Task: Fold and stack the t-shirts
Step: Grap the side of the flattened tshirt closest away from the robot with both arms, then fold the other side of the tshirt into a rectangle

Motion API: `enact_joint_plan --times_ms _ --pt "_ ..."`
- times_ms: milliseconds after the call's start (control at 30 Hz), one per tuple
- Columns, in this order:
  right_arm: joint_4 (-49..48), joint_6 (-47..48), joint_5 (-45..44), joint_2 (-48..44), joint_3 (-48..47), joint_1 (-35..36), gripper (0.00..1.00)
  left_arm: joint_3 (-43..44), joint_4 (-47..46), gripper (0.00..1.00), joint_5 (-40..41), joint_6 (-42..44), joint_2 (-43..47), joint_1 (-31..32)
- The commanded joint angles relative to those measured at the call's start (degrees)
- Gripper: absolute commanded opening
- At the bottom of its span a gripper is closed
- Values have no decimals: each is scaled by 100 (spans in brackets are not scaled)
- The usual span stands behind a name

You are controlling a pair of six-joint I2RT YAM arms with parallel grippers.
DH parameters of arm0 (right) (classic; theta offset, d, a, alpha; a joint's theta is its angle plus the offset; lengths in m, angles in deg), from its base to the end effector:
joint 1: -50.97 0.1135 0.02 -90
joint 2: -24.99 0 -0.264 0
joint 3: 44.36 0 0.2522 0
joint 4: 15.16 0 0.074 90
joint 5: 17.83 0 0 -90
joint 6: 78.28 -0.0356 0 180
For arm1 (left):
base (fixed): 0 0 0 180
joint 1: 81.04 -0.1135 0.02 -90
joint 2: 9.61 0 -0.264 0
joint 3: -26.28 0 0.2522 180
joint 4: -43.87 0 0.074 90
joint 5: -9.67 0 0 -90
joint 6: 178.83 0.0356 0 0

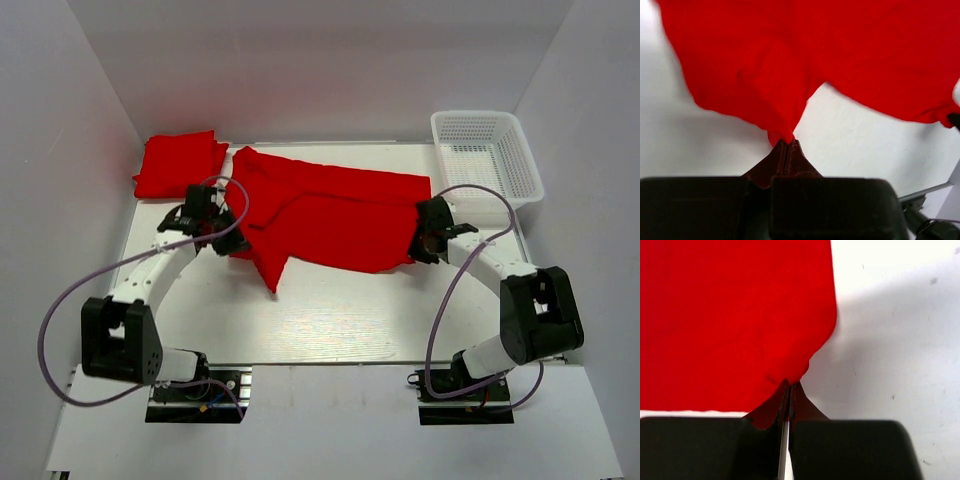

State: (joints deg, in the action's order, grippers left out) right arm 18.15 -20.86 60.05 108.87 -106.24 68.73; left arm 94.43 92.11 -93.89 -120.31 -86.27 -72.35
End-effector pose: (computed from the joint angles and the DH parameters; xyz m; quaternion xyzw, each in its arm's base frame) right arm 0.2762 0.0806 0.1921 0.1536 0.9372 0.0349 0.3112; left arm 0.2637 -0.0488 0.2422 -0.1549 0.9394 -0.2038 0.2280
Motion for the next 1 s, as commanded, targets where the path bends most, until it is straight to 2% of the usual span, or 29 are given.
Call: enact_joint_plan --times_ms 0,333,433,567,700,967 --pt "110 260 -220 199 -487 0 0 773 -258 0 -77 20 -452 -43" --pt "514 709 -765 919 -1603 60 0 3127 138 0 609 20 -2308 -43" --pt "567 876 -888 1104 -1954 -106 0 3585 -11 0 662 72 -2695 -95" --pt "690 1051 -924 1429 -2395 -193 0 3955 -546 0 610 589 -3029 -95" --pt "761 1148 -915 1649 -2702 -229 0 4455 -548 0 609 889 -3328 -95" --pt "840 1219 -880 1816 -3037 -326 0 4914 -1136 0 -444 1565 -3697 -95"
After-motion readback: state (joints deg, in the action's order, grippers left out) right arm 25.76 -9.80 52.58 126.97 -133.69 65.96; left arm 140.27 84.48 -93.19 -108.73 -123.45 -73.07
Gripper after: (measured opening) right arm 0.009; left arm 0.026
